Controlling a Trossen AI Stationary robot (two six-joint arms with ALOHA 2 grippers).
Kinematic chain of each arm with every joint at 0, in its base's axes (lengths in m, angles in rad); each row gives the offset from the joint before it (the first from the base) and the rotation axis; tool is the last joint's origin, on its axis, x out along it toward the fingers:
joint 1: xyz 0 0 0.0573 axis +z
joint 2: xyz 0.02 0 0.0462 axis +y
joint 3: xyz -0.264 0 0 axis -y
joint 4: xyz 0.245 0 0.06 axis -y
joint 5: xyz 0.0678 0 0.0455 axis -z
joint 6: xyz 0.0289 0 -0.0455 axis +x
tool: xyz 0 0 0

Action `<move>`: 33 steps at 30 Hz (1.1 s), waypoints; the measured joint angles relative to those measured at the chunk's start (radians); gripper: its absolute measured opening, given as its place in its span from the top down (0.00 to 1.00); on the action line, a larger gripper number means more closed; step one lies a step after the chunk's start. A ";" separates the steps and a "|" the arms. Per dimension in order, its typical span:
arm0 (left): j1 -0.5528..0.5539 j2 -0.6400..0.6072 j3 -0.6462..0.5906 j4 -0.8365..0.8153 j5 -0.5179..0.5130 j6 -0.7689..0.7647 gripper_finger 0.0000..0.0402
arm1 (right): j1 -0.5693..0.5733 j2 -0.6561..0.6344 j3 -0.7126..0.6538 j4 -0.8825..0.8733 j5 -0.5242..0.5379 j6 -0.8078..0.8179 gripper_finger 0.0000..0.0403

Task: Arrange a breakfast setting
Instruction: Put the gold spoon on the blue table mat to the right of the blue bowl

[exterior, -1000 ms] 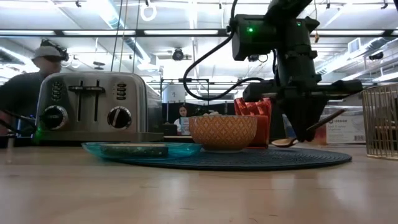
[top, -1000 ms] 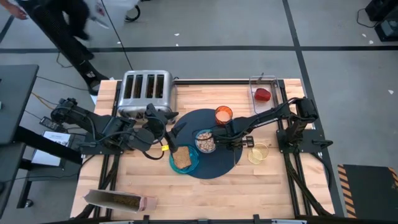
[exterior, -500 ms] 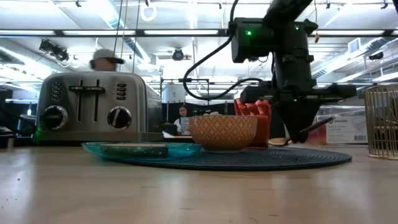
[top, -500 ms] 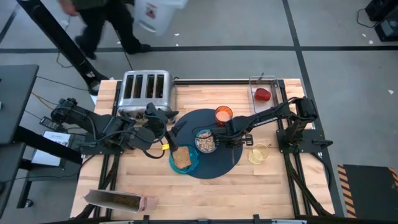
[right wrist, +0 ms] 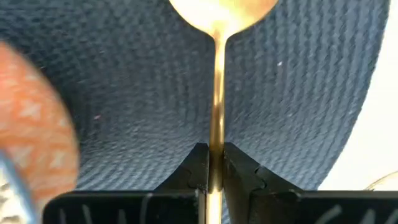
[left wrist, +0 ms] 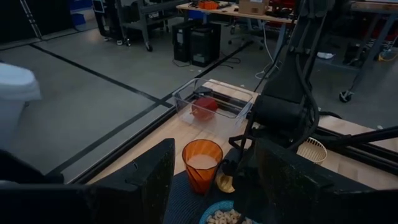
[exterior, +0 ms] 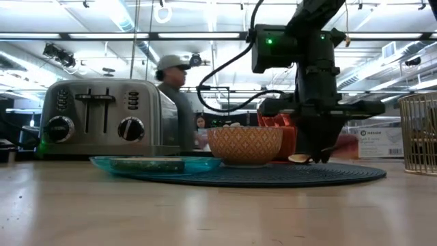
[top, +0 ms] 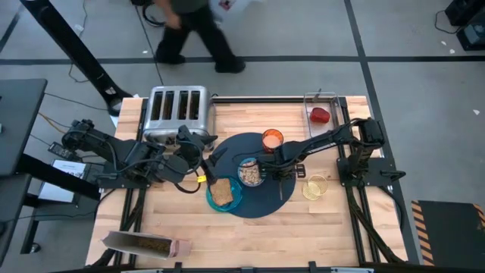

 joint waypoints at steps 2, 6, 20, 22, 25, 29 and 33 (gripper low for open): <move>0.000 0.000 0.000 -0.001 0.000 0.000 0.43 | -0.001 0.007 0.000 -0.004 -0.009 -0.005 0.93; 0.000 0.000 0.000 -0.002 0.000 0.000 0.43 | -0.001 0.018 0.000 0.000 -0.023 -0.005 0.93; 0.000 0.000 0.000 -0.003 0.000 0.001 0.43 | -0.008 0.018 0.000 0.017 -0.046 -0.008 0.84; 0.000 0.000 0.000 -0.003 0.000 0.001 0.43 | -0.008 0.018 0.000 0.017 -0.048 -0.008 0.85; 0.000 0.000 0.000 -0.003 0.000 0.001 0.43 | -0.008 0.018 0.000 0.017 -0.051 -0.008 0.86; 0.000 0.000 0.000 -0.003 0.000 0.002 0.43 | -0.008 0.016 0.000 0.017 -0.054 -0.016 0.86; 0.000 0.000 0.000 -0.003 0.000 0.002 0.43 | -0.008 -0.004 0.000 0.013 -0.054 -0.016 0.85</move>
